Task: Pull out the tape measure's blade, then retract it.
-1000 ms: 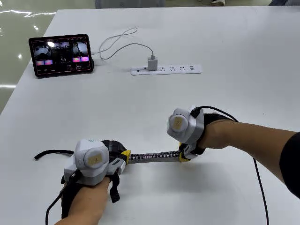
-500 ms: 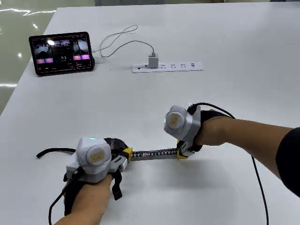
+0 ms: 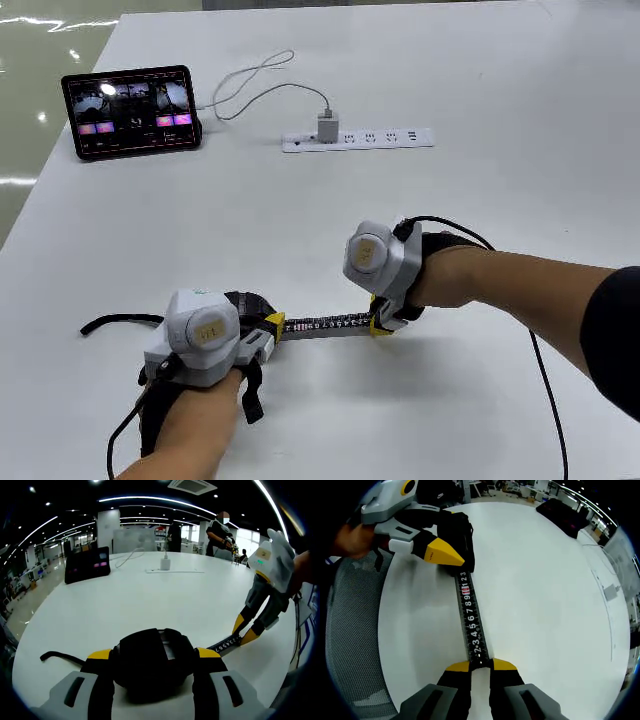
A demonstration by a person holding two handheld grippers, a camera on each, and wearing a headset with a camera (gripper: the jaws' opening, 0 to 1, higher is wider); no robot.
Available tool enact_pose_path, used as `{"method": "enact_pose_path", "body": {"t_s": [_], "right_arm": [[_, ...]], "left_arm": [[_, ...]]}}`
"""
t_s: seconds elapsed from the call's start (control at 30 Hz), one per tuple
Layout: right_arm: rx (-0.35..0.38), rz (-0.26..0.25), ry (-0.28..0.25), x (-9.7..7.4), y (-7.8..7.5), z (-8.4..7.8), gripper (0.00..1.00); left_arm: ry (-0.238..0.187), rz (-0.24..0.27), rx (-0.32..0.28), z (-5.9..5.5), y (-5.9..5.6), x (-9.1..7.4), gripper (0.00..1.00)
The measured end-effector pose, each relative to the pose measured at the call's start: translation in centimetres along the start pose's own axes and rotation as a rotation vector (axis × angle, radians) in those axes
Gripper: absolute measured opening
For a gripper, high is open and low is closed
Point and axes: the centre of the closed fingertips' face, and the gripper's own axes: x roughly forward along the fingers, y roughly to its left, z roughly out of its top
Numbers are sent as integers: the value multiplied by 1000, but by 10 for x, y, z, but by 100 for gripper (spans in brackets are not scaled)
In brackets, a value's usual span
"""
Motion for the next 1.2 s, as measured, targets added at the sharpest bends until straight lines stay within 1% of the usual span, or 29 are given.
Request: {"method": "enact_pose_path", "body": {"t_s": [0.13, 0.43, 0.77, 1.2], "right_arm": [[1, 4, -6, 1, 1, 2, 9], [-16, 7, 3, 3, 1, 8, 9], [-16, 10, -13, 5, 2, 12, 9], [-19, 9, -5, 6, 3, 16, 9]], "left_arm": [[-1, 0, 0, 0, 0, 0, 59], [-2, 0, -1, 0, 0, 0, 59], [-2, 0, -1, 0, 0, 0, 59], [-1, -1, 0, 0, 0, 0, 59]]}}
